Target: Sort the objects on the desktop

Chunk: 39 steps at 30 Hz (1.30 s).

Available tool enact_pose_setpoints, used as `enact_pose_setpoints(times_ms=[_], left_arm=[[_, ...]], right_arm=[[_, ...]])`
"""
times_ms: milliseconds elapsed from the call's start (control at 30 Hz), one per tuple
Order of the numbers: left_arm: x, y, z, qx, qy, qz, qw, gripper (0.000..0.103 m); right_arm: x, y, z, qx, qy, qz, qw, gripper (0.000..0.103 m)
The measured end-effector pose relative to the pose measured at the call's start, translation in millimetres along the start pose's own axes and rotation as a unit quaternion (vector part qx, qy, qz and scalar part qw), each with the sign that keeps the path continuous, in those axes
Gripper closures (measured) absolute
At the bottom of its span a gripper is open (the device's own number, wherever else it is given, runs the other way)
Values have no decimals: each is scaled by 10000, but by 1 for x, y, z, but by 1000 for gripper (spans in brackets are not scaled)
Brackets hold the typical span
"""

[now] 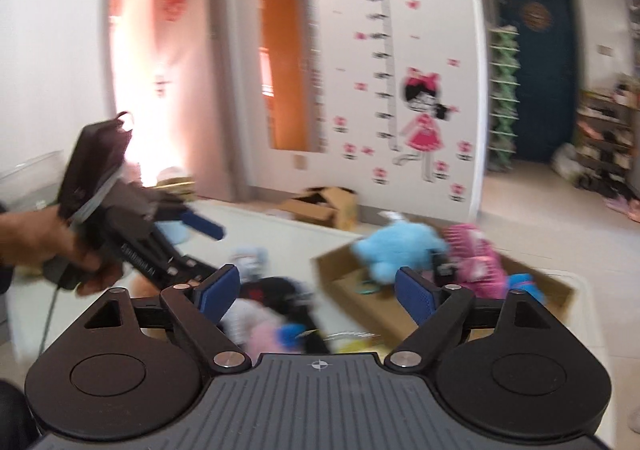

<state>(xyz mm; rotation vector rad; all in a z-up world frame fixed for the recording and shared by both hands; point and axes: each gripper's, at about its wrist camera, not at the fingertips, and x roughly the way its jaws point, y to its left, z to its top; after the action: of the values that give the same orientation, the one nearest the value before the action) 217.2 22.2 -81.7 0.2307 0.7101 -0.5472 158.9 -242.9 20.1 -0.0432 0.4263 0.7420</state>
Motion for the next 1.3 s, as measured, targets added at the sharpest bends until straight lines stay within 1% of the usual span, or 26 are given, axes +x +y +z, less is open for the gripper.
enact_pose_setpoints(times_ms=[100,167,233,300,400,533,600,700,900,1033,1167,1300], left_arm=[[-21,-1,-16,165,-4,22,9999,1],[-28,1,-27,256,22,126,9996,1],[-29,3,-39,287,128,240,9992,1],[-24,6,-49,273,281,244,9989,1],[-15,4,-61,153,416,-69,9990,1],[-3,-5,-71,-179,421,-733,9963,1],[7,-10,-73,-351,450,-892,9944,1],[17,-15,-71,-507,333,-997,9932,1],[27,-9,-60,-650,215,-784,9946,1],[31,-9,-44,-418,162,-610,9971,1],[39,-12,-25,-132,103,-531,9985,1],[51,-9,-16,-108,192,-447,9988,1]], right_arm=[[6,15,-14,18,40,378,9993,9],[13,26,-26,-108,110,414,9990,9],[25,33,-36,-221,245,373,9988,9],[35,37,-50,-212,330,329,9987,9],[46,33,-65,-76,453,322,9984,9],[46,34,-81,-138,590,240,9979,9],[49,33,-86,-110,647,238,9976,9],[50,30,-91,-43,700,218,9973,9],[70,25,-95,-78,833,173,9963,9],[82,22,-94,-120,883,107,9960,9],[92,19,-95,-79,946,103,9954,9],[102,15,-97,-21,1057,38,9944,9]])
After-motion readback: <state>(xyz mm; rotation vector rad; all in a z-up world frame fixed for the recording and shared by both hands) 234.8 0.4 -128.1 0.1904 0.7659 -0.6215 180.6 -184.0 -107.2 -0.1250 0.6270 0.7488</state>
